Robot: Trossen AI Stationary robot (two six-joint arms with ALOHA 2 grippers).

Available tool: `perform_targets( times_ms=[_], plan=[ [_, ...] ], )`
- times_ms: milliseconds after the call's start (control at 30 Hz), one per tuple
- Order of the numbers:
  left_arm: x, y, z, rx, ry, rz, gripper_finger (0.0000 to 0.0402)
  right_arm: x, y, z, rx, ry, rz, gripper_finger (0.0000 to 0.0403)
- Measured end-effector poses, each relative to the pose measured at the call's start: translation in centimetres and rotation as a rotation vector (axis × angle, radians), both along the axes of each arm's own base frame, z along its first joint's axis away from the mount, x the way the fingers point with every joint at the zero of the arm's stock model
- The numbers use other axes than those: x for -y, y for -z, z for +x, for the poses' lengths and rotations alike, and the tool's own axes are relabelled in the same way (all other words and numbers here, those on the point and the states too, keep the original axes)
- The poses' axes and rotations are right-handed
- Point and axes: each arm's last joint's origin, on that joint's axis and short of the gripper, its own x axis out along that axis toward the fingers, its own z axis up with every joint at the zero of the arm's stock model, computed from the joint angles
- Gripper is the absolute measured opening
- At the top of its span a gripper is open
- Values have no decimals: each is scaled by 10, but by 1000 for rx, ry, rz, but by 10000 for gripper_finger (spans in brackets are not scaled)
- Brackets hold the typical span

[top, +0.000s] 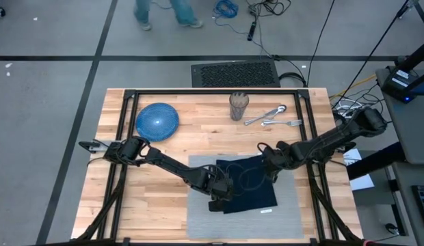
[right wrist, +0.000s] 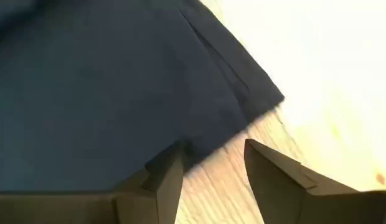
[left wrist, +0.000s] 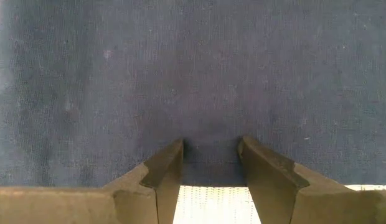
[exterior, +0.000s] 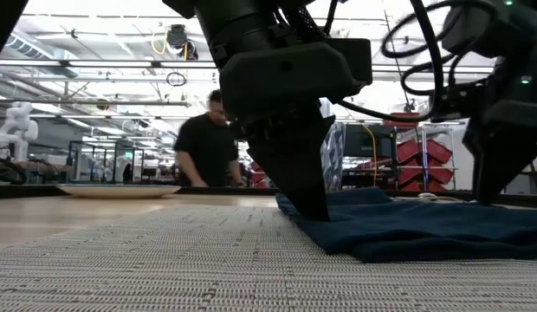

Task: Set table place
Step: Fold the blue napkin

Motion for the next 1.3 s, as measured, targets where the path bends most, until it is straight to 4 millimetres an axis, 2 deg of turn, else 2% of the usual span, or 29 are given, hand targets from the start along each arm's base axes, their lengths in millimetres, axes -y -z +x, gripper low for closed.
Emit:
perform_targets(
  times_ms=[133,333,500,700,1133,1300],
  plan=[
    [0,0,0,0,0,0,147,1,6,6,79,3,128,156],
    [0,0,0,0,0,-1,147,7,21,-4,74,44,158,151],
    [0,0,0,0,-1,-1,147,6,15,-6,114,32,165,151],
    [0,0,0,0,-2,-1,147,8,12,-16,65,64,171,151],
    [1,0,0,8,-3,-4,147,-3,18,2,157,-2,223,149],
    [1,0,0,9,-2,-4,147,-5,18,6,191,-48,216,119]
  ],
)
